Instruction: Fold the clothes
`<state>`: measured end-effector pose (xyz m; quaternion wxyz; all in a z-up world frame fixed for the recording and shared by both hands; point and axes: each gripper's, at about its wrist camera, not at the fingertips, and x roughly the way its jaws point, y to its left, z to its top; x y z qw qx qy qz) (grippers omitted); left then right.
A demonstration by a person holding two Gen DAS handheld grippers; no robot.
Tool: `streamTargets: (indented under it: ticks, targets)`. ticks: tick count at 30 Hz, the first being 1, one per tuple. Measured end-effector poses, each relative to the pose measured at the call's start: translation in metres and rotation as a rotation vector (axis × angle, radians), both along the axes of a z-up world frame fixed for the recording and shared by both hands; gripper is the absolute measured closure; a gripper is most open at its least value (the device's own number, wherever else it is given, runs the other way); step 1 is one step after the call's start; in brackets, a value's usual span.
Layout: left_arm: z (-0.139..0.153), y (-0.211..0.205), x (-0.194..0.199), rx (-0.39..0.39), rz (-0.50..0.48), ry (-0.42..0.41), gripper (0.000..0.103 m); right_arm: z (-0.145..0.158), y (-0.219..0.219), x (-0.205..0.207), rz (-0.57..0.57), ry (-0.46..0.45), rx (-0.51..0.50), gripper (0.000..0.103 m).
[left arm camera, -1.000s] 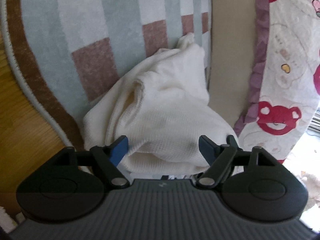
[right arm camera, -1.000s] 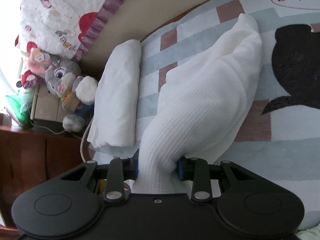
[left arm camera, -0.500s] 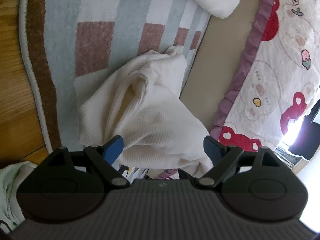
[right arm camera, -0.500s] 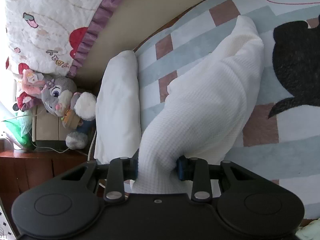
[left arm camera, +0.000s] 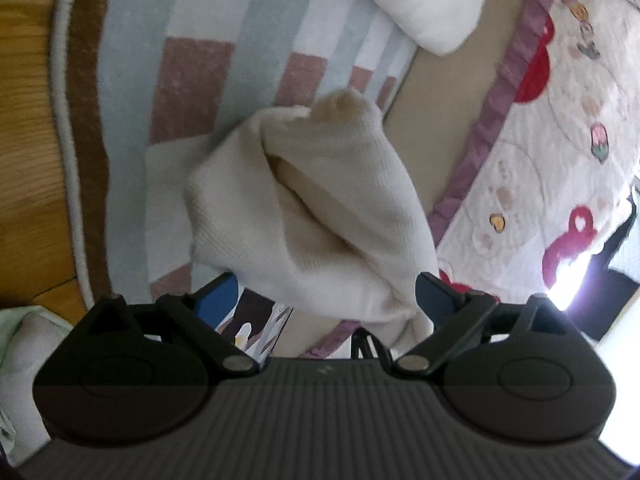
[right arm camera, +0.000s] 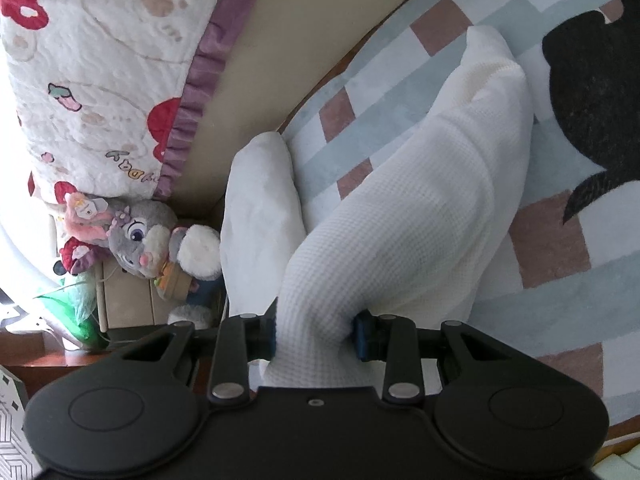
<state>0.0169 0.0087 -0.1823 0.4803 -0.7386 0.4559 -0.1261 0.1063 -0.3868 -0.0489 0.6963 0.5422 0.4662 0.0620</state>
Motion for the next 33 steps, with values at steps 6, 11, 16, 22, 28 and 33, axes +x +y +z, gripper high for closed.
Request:
streamTargets:
  ticks: [6, 11, 16, 22, 28, 33]
  targets:
    - [0.007, -0.018, -0.01, 0.024, 0.132, -0.035, 0.006, -0.004, 0.002, 0.002, -0.016, 0.003, 0.025, 0.065]
    - [0.007, -0.038, 0.0, -0.055, 0.144, -0.022, 0.005, -0.006, 0.0, 0.0, -0.033, 0.001, 0.044, 0.065]
    - [0.008, -0.039, 0.014, 0.026, 0.185, -0.004, 0.005, -0.009, -0.002, -0.004, -0.037, 0.0, 0.061, 0.065]
    - [0.008, -0.023, 0.024, 0.202, 0.208, -0.035, 0.001, -0.022, -0.012, -0.029, 0.001, 0.013, 0.109, 0.065]
    - [-0.013, -0.039, 0.037, 0.218, -0.031, -0.026, 0.007, -0.033, -0.021, -0.054, 0.037, 0.002, 0.109, 0.065]
    - [0.005, -0.038, 0.032, 0.436, -0.108, -0.136, 0.081, -0.041, -0.028, -0.085, 0.095, -0.018, 0.042, 0.065]
